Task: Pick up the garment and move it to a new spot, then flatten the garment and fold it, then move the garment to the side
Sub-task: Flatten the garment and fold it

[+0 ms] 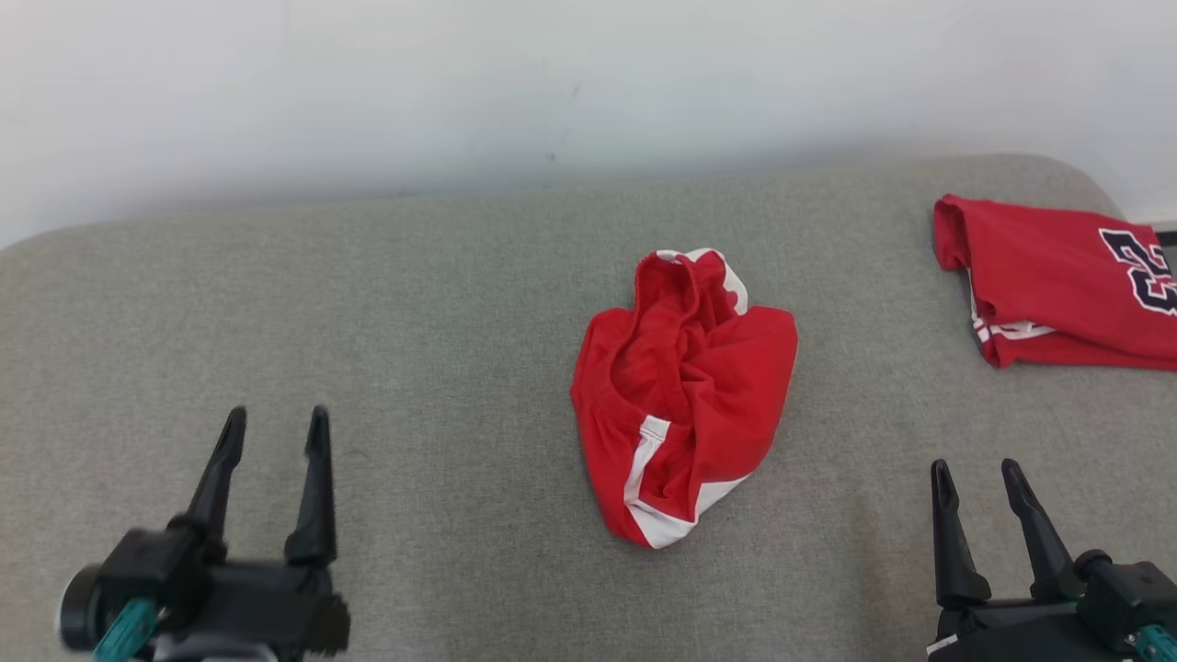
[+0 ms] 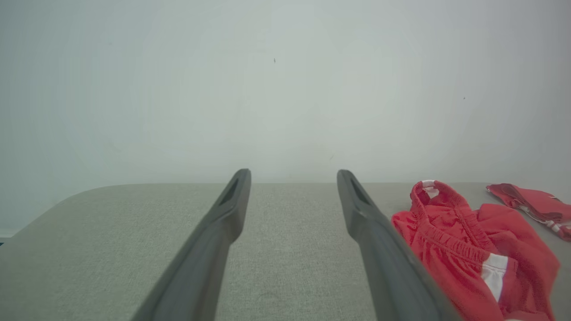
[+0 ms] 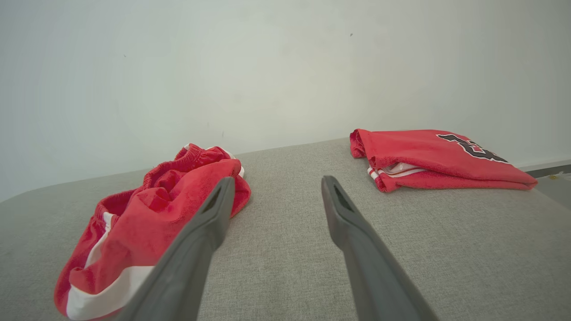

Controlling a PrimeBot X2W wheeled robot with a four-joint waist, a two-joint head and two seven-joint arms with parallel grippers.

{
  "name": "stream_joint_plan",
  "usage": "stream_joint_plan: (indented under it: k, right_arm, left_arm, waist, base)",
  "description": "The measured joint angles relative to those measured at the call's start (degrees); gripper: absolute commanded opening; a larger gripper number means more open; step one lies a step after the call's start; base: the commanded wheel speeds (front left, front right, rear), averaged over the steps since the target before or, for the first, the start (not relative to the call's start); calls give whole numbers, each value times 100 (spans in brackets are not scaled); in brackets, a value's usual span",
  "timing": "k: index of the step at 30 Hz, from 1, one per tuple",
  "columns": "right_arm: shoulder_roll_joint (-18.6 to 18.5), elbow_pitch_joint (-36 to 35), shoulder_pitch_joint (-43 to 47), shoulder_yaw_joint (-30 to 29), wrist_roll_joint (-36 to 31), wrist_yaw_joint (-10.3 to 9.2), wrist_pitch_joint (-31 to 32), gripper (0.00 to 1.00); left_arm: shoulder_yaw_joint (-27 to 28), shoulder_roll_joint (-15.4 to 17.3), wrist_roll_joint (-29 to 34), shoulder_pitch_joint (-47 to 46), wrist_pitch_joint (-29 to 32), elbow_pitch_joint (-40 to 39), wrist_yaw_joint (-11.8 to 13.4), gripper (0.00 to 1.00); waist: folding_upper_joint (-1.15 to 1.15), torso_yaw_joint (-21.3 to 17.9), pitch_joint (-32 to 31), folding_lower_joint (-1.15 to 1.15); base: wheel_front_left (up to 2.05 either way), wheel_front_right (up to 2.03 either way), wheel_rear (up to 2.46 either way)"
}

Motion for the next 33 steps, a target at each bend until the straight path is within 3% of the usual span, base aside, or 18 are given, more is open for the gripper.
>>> stream_joint_plan:
  k: [8, 17, 25, 33]
  right_arm:
    - [-130, -40, 196, 126, -8, 0, 0, 100]
    - [-168, -9, 343, 165, -4, 0, 1, 100]
    - [-171, 21, 354, 218, 15, 0, 0, 100]
    - [-177, 37, 221, 267, 40, 0, 0, 100]
  left_arm:
    - [650, -76, 237, 1067, -1, -476, -203, 100]
    - [905, -410, 321, 1574, -1, -506, -274, 100]
    - [968, -466, 464, 1500, -1, -374, -450, 100]
    - [619, -115, 548, 412, -1, -141, -621, 100]
  waist:
    - [0, 149, -290, 0]
    - [0, 294, -448, 0]
    - [0, 291, -468, 1]
    - [0, 150, -303, 1]
  base:
    - [0, 0, 0]
    - [0, 0, 0]
    - [0, 0, 0]
    - [0, 0, 0]
